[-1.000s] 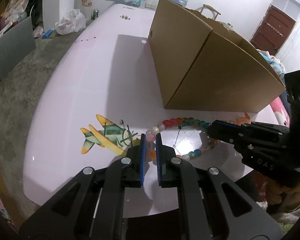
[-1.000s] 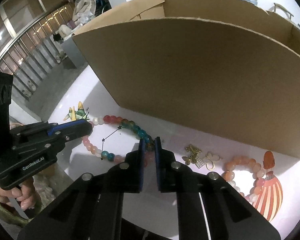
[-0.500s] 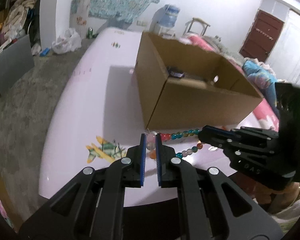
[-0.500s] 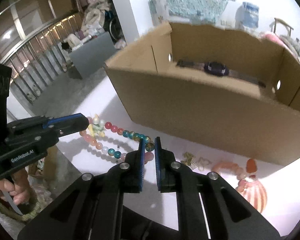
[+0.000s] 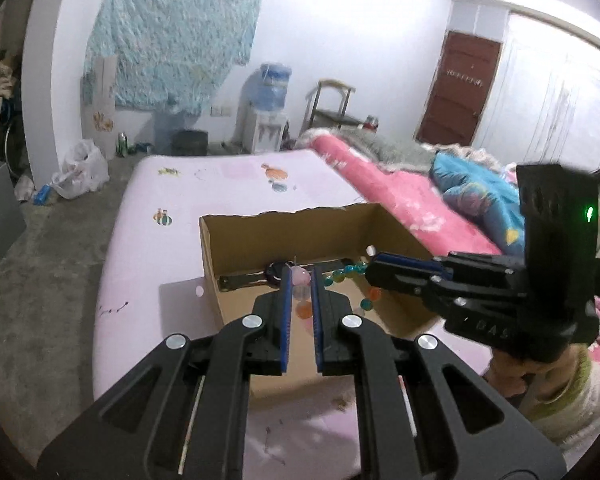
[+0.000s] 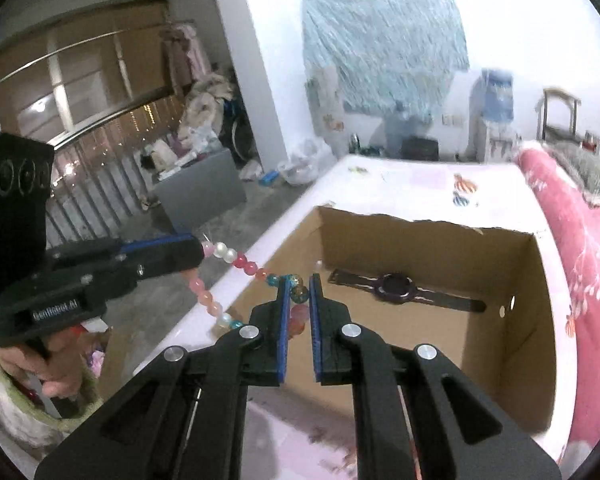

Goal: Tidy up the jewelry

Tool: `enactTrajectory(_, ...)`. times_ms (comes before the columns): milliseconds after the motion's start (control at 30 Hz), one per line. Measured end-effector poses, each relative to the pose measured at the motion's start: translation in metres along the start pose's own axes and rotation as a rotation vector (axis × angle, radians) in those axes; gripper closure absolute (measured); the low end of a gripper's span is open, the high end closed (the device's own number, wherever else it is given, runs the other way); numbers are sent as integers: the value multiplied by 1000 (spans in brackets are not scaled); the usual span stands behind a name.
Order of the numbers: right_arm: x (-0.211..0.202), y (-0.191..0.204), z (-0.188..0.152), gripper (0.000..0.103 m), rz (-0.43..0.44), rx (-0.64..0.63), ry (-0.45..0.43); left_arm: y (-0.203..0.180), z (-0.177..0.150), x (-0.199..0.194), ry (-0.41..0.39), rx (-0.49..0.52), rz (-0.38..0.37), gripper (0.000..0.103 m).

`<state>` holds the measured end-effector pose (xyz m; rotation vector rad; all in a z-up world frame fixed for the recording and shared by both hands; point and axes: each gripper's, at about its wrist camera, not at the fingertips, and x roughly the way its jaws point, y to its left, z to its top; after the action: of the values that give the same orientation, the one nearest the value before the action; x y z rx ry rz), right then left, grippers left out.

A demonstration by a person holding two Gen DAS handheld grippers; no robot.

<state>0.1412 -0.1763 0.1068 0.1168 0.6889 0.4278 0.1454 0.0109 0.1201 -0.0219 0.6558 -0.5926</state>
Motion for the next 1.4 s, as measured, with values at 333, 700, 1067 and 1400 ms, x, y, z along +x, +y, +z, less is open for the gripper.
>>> enactTrajectory(333,120,-50,13,93,-25,156,378,20,12,115,287,21,115,94)
enactTrajectory(700,96,-65,2,92,1,214,324,19,11,77,211,35,170,48)
enactTrajectory(1067,-28,-34,-16,38,22,122,34,14,-32,-23,93,1,233,13)
enactTrajectory(1400,-60,-9,-110,16,-171,50,61,7,-139,19,339,-64,225,11)
